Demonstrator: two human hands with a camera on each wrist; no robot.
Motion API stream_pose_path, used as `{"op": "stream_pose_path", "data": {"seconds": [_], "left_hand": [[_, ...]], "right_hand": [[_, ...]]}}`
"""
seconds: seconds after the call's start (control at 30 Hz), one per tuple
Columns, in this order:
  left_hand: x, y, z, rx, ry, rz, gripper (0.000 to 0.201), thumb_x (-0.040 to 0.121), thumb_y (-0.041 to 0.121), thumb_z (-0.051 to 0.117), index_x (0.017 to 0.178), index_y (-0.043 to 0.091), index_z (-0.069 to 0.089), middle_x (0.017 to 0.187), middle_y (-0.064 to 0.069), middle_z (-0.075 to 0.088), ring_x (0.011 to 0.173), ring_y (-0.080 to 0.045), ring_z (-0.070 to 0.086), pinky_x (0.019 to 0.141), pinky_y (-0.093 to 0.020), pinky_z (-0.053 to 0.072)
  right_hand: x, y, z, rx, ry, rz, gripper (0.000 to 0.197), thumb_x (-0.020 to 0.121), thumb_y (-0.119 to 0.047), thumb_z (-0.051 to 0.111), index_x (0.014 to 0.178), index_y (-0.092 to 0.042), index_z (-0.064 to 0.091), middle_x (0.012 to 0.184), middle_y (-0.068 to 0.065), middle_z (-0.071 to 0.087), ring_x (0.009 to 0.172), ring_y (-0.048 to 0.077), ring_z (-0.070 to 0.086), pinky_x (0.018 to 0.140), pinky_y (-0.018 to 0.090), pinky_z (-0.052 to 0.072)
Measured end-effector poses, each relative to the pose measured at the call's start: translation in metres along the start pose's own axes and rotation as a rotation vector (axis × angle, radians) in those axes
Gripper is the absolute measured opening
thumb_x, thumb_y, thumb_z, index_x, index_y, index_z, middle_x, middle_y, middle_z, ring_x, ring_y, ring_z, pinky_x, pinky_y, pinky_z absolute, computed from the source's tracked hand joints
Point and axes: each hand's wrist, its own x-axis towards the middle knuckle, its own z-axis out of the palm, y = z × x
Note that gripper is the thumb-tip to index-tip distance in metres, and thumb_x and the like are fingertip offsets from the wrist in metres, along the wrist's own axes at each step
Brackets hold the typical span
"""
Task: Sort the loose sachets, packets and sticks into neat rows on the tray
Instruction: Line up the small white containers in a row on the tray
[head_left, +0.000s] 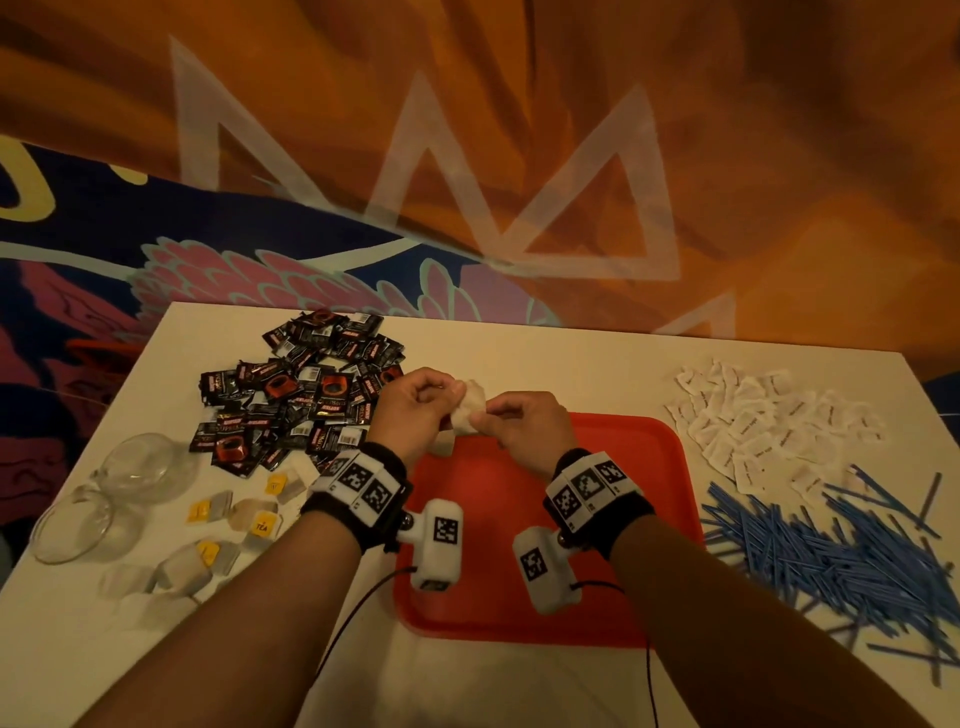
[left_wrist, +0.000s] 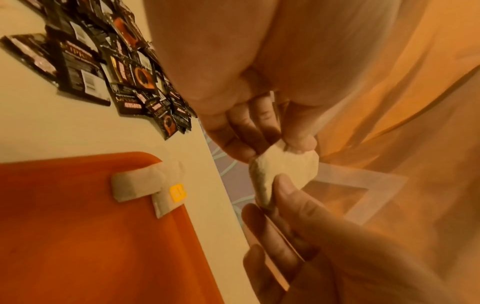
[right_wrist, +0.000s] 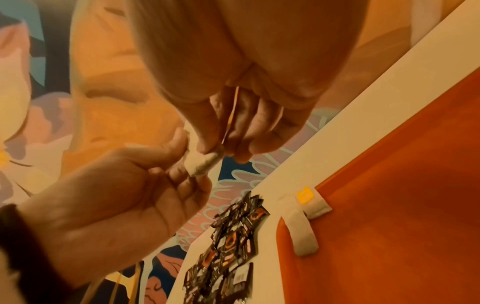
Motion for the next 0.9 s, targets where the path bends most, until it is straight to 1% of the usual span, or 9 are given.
{"op": "stream_pose_path", "data": {"seconds": [0.07, 0.17, 0.23, 0.3, 0.4, 0.53, 0.63, 0.8, 0.9], "left_hand": [[0.008, -0.008, -0.003, 0.100, 0.019, 0.005, 0.014, 0.091, 0.007, 0.068, 0.079, 0.014, 0.068, 0.077, -0.010, 0.068, 0.074, -0.023, 0.066, 0.075, -0.039, 0.060], [0.020, -0.022, -0.010, 0.378, 0.050, 0.035, 0.008, 0.091, 0.015, 0.069, 0.084, 0.016, 0.068, 0.079, -0.001, 0.067, 0.071, -0.010, 0.063, 0.064, -0.021, 0.050], [0.026, -0.035, -0.019, 0.643, 0.012, 0.073, 0.005, 0.091, 0.016, 0.066, 0.089, 0.016, 0.071, 0.086, 0.000, 0.069, 0.080, -0.013, 0.063, 0.070, -0.024, 0.048], [0.030, -0.049, -0.027, 0.872, -0.104, 0.115, 0.012, 0.091, 0.012, 0.063, 0.095, 0.016, 0.073, 0.097, -0.005, 0.071, 0.093, -0.022, 0.064, 0.082, -0.029, 0.050], [0.034, -0.066, -0.032, 1.157, -0.267, 0.167, 0.025, 0.095, 0.014, 0.054, 0.108, 0.019, 0.075, 0.110, -0.005, 0.068, 0.106, -0.025, 0.056, 0.090, -0.033, 0.045], [0.040, -0.080, -0.034, 1.407, -0.336, 0.234, 0.034, 0.098, 0.018, 0.045, 0.119, 0.033, 0.068, 0.118, 0.002, 0.064, 0.110, -0.025, 0.048, 0.092, -0.038, 0.042], [0.046, -0.090, -0.034, 1.457, -0.345, 0.266, 0.030, 0.098, 0.021, 0.047, 0.120, 0.033, 0.064, 0.125, 0.005, 0.059, 0.117, -0.025, 0.043, 0.093, -0.038, 0.035], [0.059, -0.106, -0.032, 1.472, -0.358, 0.274, 0.025, 0.100, 0.033, 0.048, 0.120, 0.037, 0.062, 0.126, 0.008, 0.058, 0.118, -0.024, 0.041, 0.093, -0.039, 0.030], [0.062, -0.113, -0.031, 1.498, -0.359, 0.254, 0.027, 0.100, 0.033, 0.046, 0.122, 0.038, 0.061, 0.125, 0.008, 0.060, 0.117, -0.024, 0.043, 0.095, -0.041, 0.031]], "right_hand": [[0.005, 0.008, 0.009, -0.048, -0.001, 0.010, 0.010, 0.081, -0.019, 0.079, 0.087, -0.012, 0.076, 0.079, -0.003, 0.068, 0.067, 0.004, 0.058, 0.059, 0.006, 0.040], [0.015, 0.025, 0.019, -0.173, -0.016, 0.080, 0.017, 0.083, -0.025, 0.076, 0.095, -0.012, 0.077, 0.089, -0.001, 0.070, 0.079, 0.010, 0.060, 0.065, 0.015, 0.041], [0.022, 0.036, 0.022, -0.265, -0.039, 0.148, 0.021, 0.087, -0.027, 0.072, 0.099, -0.010, 0.077, 0.095, 0.001, 0.071, 0.086, 0.015, 0.062, 0.072, 0.024, 0.046], [0.031, 0.048, 0.025, -0.408, -0.097, 0.199, 0.024, 0.091, -0.028, 0.066, 0.099, -0.007, 0.075, 0.102, 0.007, 0.072, 0.095, 0.024, 0.065, 0.082, 0.033, 0.053], [0.043, 0.063, 0.035, -0.533, -0.146, 0.280, 0.028, 0.094, -0.032, 0.062, 0.107, -0.011, 0.074, 0.111, 0.009, 0.070, 0.104, 0.026, 0.064, 0.092, 0.036, 0.051], [0.059, 0.075, 0.048, -0.538, -0.175, 0.329, 0.027, 0.095, -0.031, 0.061, 0.109, -0.011, 0.073, 0.112, 0.009, 0.069, 0.105, 0.026, 0.063, 0.083, 0.030, 0.047], [0.071, 0.079, 0.057, -0.502, -0.183, 0.358, 0.026, 0.095, -0.029, 0.063, 0.108, -0.010, 0.073, 0.111, 0.010, 0.070, 0.102, 0.026, 0.064, 0.076, 0.028, 0.045], [0.082, 0.083, 0.065, -0.486, -0.163, 0.399, 0.022, 0.092, -0.029, 0.067, 0.101, -0.011, 0.075, 0.103, 0.008, 0.072, 0.095, 0.025, 0.065, 0.070, 0.028, 0.046], [0.087, 0.089, 0.068, -0.466, -0.128, 0.445, 0.012, 0.087, -0.031, 0.072, 0.091, -0.019, 0.072, 0.095, 0.002, 0.069, 0.081, 0.018, 0.059, 0.051, 0.020, 0.038]]}}
